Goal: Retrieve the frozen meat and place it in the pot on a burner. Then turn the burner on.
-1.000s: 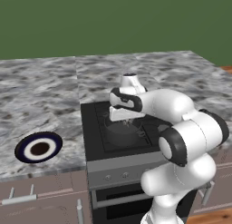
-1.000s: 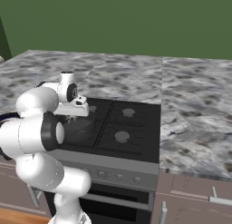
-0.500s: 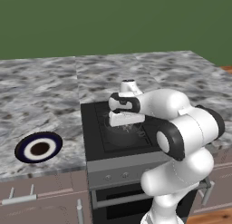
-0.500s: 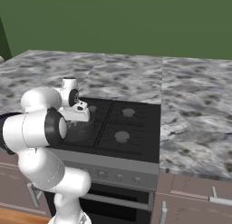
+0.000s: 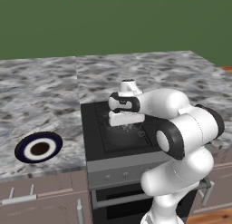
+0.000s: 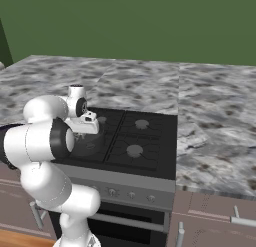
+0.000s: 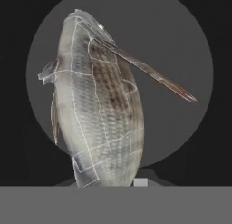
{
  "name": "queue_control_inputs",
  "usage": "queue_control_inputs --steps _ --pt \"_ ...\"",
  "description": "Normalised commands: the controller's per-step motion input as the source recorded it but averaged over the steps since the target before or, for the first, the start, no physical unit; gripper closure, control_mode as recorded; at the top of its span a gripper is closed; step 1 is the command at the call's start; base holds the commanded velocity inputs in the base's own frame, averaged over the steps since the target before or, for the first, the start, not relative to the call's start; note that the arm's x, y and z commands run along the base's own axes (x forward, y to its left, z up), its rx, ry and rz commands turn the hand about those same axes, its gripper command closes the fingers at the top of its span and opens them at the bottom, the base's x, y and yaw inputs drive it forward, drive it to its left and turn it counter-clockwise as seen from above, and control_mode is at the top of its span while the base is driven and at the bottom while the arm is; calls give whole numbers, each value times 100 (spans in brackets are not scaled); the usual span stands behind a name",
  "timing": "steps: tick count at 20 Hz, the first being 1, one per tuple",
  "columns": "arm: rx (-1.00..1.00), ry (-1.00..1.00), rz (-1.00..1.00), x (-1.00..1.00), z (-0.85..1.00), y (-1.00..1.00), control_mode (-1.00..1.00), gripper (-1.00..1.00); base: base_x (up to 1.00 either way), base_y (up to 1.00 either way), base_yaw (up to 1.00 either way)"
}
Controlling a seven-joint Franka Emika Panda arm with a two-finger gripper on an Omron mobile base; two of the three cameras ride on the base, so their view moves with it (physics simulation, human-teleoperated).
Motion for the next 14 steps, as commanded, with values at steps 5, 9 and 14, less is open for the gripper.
queue_control_inputs --steps 5,9,14 --pt "0 0 0 8 0 0 -100 100 0 0 0" --pt "0 0 0 17 0 -2 -100 100 0 0 0" --pt "0 -1 0 10 -3 0 -100 100 0 0 0"
